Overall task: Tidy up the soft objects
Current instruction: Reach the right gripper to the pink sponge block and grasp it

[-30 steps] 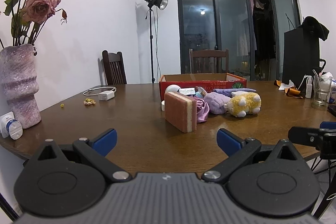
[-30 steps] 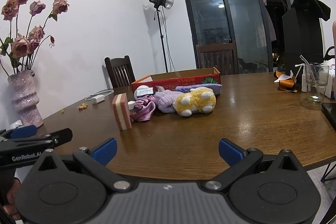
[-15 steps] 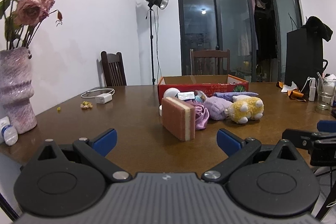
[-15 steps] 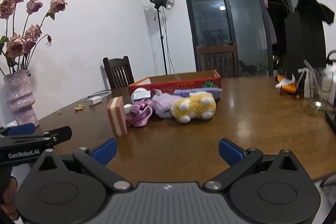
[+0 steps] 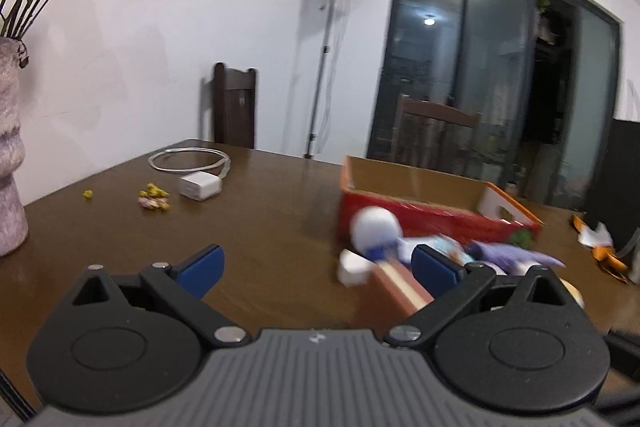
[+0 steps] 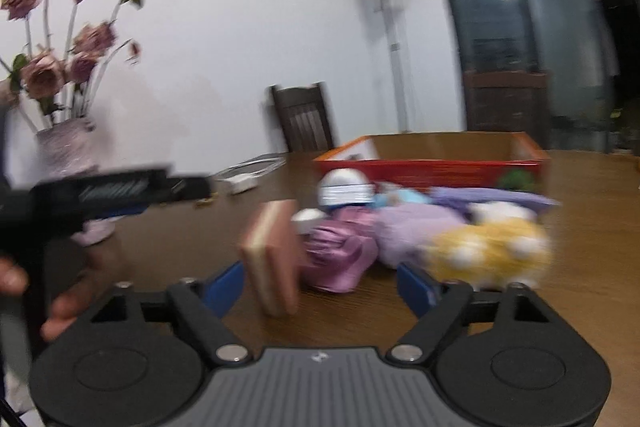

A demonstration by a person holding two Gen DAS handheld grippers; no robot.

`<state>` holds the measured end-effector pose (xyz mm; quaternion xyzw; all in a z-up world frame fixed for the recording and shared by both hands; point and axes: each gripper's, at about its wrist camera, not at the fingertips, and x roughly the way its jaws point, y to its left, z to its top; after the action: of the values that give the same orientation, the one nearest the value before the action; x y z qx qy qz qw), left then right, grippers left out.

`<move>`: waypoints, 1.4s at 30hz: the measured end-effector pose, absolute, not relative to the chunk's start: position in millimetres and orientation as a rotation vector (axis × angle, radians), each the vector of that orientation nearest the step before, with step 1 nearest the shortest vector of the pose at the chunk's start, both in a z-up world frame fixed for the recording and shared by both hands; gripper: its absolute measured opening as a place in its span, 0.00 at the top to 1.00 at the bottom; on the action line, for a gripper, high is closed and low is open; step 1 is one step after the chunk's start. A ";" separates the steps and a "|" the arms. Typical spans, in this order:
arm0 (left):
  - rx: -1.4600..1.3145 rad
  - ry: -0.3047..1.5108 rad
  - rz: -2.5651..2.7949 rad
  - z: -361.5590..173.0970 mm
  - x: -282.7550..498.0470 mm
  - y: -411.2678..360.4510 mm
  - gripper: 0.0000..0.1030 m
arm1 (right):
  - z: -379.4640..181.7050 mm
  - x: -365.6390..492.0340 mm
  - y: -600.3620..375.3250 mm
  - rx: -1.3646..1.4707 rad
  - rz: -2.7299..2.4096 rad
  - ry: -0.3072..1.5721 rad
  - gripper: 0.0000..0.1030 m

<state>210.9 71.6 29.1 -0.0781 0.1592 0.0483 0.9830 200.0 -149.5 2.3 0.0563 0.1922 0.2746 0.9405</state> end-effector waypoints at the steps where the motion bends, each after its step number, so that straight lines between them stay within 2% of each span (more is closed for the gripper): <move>1: -0.155 0.318 0.110 31.0 215.0 76.6 0.01 | 2.6 204.9 -138.9 0.108 0.582 0.385 0.24; 4: -0.137 0.301 0.135 32.7 219.4 87.1 0.01 | 0.8 227.6 -110.7 0.073 0.611 0.388 0.25; 5: -0.134 0.304 0.138 32.0 220.2 88.6 0.01 | -1.1 235.6 -104.1 0.078 0.630 0.412 0.31; 6: -0.134 0.308 0.137 30.3 220.0 89.8 0.01 | -4.0 242.0 -99.5 0.089 0.650 0.433 0.46; 8: -0.137 0.318 0.131 24.6 217.6 91.8 0.01 | -9.7 247.6 -96.7 0.107 0.680 0.468 0.66; 13: -0.153 0.346 0.045 12.0 209.6 84.8 0.01 | -7.2 217.6 -135.8 0.168 0.802 0.475 0.67; 18: -0.197 0.403 -0.161 -1.7 204.6 57.0 0.01 | -18.5 224.9 -212.4 0.374 0.877 0.739 0.66; 19: -0.199 0.414 -0.191 -6.1 206.4 46.8 0.01 | -20.9 227.4 -219.5 0.363 0.824 0.748 0.63; 20: -0.183 0.425 -0.206 -9.8 208.5 36.5 0.01 | -21.9 228.7 -226.2 0.325 0.716 0.735 0.49; 21: -0.146 0.434 -0.230 -14.3 210.5 21.9 0.01 | -20.8 230.0 -230.3 0.267 0.586 0.719 0.44; 23: -0.100 0.430 -0.261 -20.3 211.8 2.5 0.02 | -16.9 229.0 -237.1 0.226 0.447 0.661 0.42; 25: -0.088 0.445 -0.303 -24.9 210.9 -10.1 0.09 | -13.8 222.2 -246.5 0.285 0.418 0.613 0.42; 27: -0.098 0.496 -0.333 -26.0 215.3 -13.1 0.30 | -16.0 211.0 -251.1 0.340 0.435 0.595 0.42; 28: -0.117 0.540 -0.342 -27.4 219.7 -10.8 0.34 | -18.2 205.5 -250.9 0.349 0.448 0.598 0.42; 29: -0.143 0.579 -0.344 -28.9 224.8 -7.3 0.45 | -21.7 200.2 -249.7 0.361 0.467 0.607 0.42; 31: -0.203 0.598 -0.335 -29.6 226.0 0.2 0.56 | -29.5 192.5 -246.3 0.423 0.493 0.621 0.42; 34: -0.304 0.644 -0.315 -28.3 217.4 6.7 0.58 | -38.9 183.2 -232.4 0.477 0.515 0.605 0.43; 35: -0.333 0.658 -0.333 -28.2 211.8 6.3 0.57 | -41.0 183.9 -226.1 0.470 0.518 0.601 0.48; 42: -0.415 0.680 -0.344 -27.2 198.8 13.6 0.59 | -37.3 196.6 -220.4 0.401 0.463 0.586 0.60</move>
<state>198.8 13.6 -27.2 -0.2009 0.3296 -0.1667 0.9073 196.6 -220.4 -37.3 0.1947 0.2841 0.2246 0.9115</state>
